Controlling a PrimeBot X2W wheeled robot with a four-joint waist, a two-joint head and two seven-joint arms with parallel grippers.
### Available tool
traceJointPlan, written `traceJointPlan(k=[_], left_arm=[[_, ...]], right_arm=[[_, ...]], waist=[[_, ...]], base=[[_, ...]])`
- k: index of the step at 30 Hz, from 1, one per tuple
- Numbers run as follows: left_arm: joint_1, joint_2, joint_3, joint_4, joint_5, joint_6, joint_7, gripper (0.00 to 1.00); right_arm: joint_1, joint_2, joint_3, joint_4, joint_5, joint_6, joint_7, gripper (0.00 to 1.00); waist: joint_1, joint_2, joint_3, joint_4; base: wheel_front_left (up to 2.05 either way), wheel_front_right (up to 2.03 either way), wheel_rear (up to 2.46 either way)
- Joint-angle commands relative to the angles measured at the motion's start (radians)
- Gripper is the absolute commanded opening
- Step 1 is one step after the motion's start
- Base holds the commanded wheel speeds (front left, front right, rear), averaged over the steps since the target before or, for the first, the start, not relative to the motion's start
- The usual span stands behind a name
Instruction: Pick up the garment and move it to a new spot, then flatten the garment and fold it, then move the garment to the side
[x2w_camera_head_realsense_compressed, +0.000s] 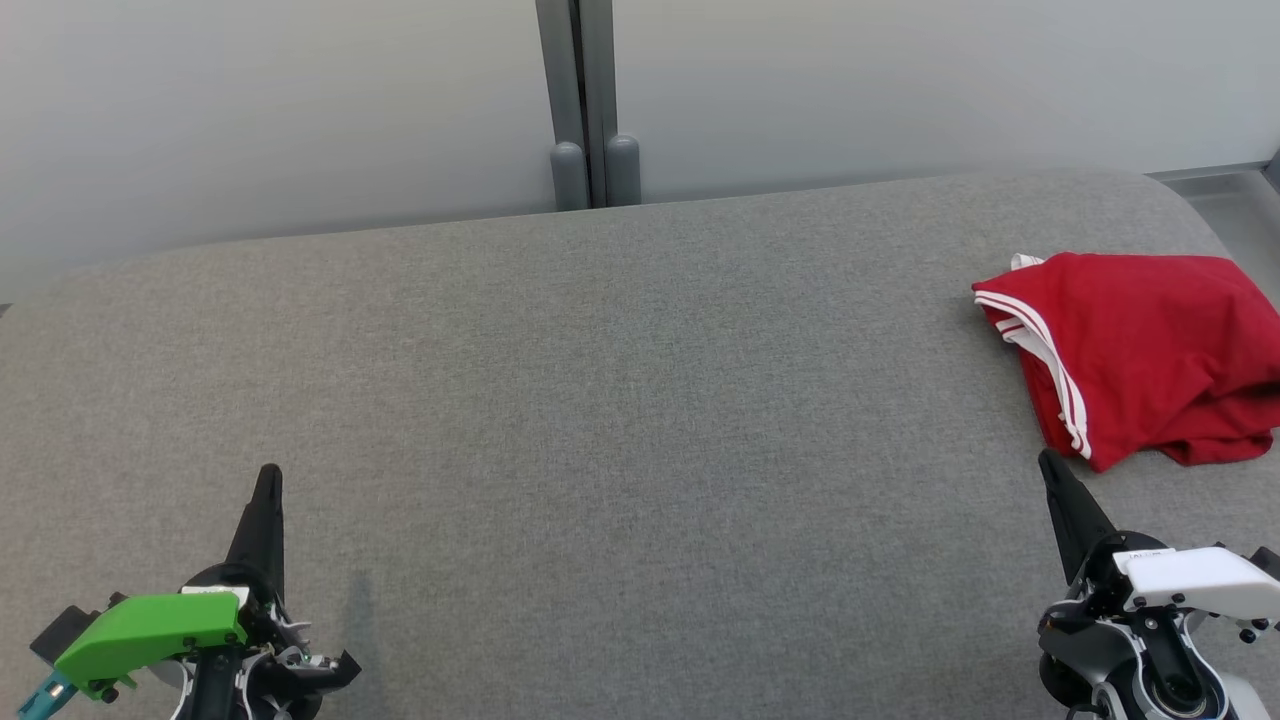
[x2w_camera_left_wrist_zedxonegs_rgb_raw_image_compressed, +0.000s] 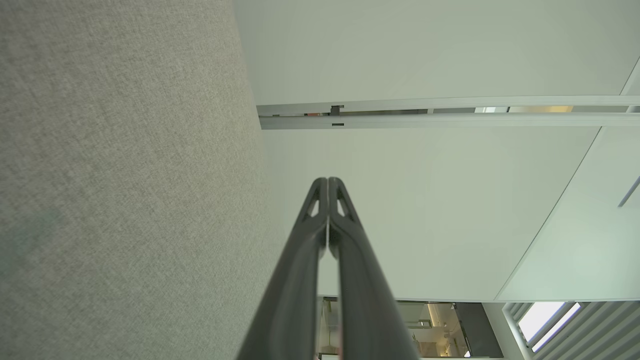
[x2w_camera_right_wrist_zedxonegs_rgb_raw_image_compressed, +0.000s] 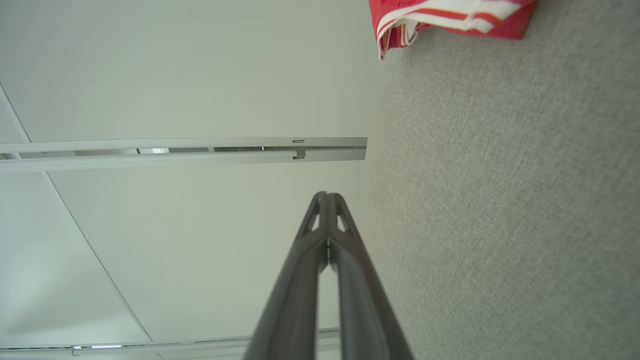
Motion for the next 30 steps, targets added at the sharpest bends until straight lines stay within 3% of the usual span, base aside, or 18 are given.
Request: traceJointPlan(k=[1, 30], left_arm=[[-0.011, 0.005, 0.005, -0.002, -0.003, -0.004, 0.005, 0.00], [-0.011, 0.002, 0.008, -0.001, 0.002, -0.004, 0.006, 0.00]], right_arm=[[-0.008, -0.006, -0.002, -0.004, 0.003, -0.001, 0.003, 0.00], [-0.008, -0.006, -0.002, -0.004, 0.003, -0.001, 0.003, 0.00]], waist=[[0.0000, 0.0000, 0.000, 0.000], [0.0000, 0.0000, 0.000, 0.000]], base=[[0.00, 0.00, 0.00], [0.00, 0.00, 0.00]])
